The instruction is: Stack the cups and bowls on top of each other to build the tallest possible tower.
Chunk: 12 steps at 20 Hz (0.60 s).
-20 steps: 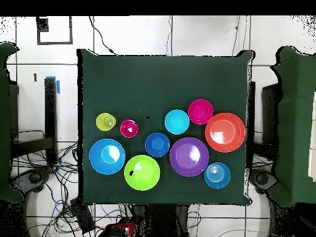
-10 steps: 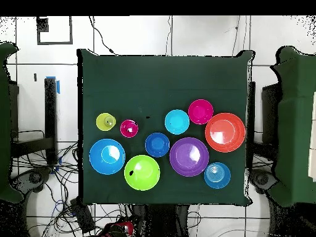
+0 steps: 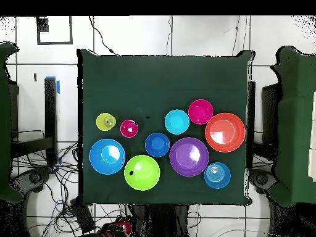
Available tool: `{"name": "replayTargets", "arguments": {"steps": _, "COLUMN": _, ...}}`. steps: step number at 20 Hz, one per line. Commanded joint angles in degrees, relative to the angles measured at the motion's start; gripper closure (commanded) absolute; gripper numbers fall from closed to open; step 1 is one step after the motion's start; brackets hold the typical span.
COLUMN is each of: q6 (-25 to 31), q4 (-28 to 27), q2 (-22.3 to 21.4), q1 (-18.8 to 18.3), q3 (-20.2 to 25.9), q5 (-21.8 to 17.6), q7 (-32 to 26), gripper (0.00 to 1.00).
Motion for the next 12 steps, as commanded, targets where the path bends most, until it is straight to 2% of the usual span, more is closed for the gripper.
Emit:
{"name": "replayTargets", "arguments": {"steps": 1, "q6": -0.4, "q4": -8.8, "q2": 1.6, "q1": -1.7, "q3": 7.1, "q5": -1.4, "q7": 5.7, "gripper": 0.0}}
{"name": "replayTargets", "arguments": {"steps": 12, "q6": -2.0, "q4": -9.6, "q2": 2.3, "q1": -2.3, "q3": 7.6, "q5": -1.5, "q7": 6.7, "gripper": 0.0}}
